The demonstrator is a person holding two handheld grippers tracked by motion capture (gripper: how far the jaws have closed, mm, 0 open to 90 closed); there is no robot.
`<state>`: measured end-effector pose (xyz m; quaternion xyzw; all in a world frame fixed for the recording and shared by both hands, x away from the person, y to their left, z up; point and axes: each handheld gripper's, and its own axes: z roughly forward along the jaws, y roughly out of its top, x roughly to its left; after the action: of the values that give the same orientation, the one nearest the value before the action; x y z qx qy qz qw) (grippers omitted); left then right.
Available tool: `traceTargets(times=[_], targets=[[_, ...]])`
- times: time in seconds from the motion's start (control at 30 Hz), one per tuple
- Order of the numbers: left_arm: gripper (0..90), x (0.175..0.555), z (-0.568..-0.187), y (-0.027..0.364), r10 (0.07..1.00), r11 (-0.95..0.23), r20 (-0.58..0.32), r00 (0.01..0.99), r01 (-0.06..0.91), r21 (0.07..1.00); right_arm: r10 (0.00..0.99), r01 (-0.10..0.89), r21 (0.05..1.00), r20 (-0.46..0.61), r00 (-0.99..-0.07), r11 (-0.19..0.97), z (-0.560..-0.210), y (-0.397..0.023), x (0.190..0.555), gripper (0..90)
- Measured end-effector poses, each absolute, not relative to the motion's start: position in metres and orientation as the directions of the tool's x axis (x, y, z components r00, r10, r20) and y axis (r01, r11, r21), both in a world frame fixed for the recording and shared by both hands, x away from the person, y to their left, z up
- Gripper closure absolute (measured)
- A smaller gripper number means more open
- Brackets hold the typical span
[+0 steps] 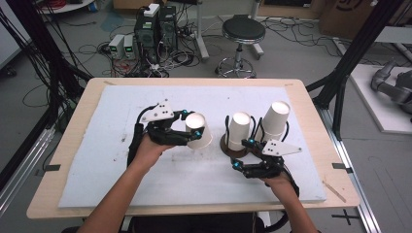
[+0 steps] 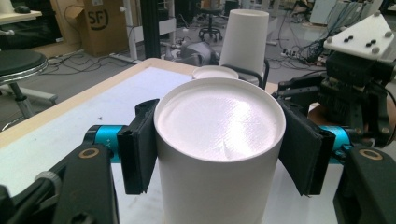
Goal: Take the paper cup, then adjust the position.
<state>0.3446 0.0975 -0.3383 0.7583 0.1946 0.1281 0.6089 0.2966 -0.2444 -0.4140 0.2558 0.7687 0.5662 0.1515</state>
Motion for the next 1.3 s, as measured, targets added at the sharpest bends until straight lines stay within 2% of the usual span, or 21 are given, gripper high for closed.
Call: traceTargets(times=[0.1, 0.2, 0.57, 0.87, 1.3], targets=[[35.2, 0.339, -0.341, 0.103, 0.456, -0.170, -0.045, 0.889, 0.136, 0.976, 0.547, 0.207, 0.954, 0.057, -0.835, 0.217, -0.413, -0.244, 0.296, 22.1], [35.1, 0.336, -0.342, 0.106, 0.457, -0.174, -0.036, 0.889, 0.129, 0.976, 0.540, 0.166, 0.955, 0.008, -0.842, 0.244, -0.411, -0.244, 0.295, 22.0], [35.1, 0.328, -0.352, 0.113, 0.463, -0.206, -0.029, 0.886, 0.140, 0.969, 0.488, 0.184, 0.957, 0.054, -0.871, 0.223, -0.410, -0.244, 0.295, 21.6], [35.1, 0.317, -0.364, 0.108, 0.462, -0.222, -0.032, 0.887, 0.150, 0.963, 0.408, 0.153, 0.953, 0.034, -0.912, 0.262, -0.407, -0.234, 0.290, 20.8], [35.2, 0.308, -0.367, 0.093, 0.430, -0.230, -0.034, 0.902, 0.146, 0.962, 0.391, 0.154, 0.957, 0.048, -0.919, 0.245, -0.409, -0.211, 0.293, 20.8]])
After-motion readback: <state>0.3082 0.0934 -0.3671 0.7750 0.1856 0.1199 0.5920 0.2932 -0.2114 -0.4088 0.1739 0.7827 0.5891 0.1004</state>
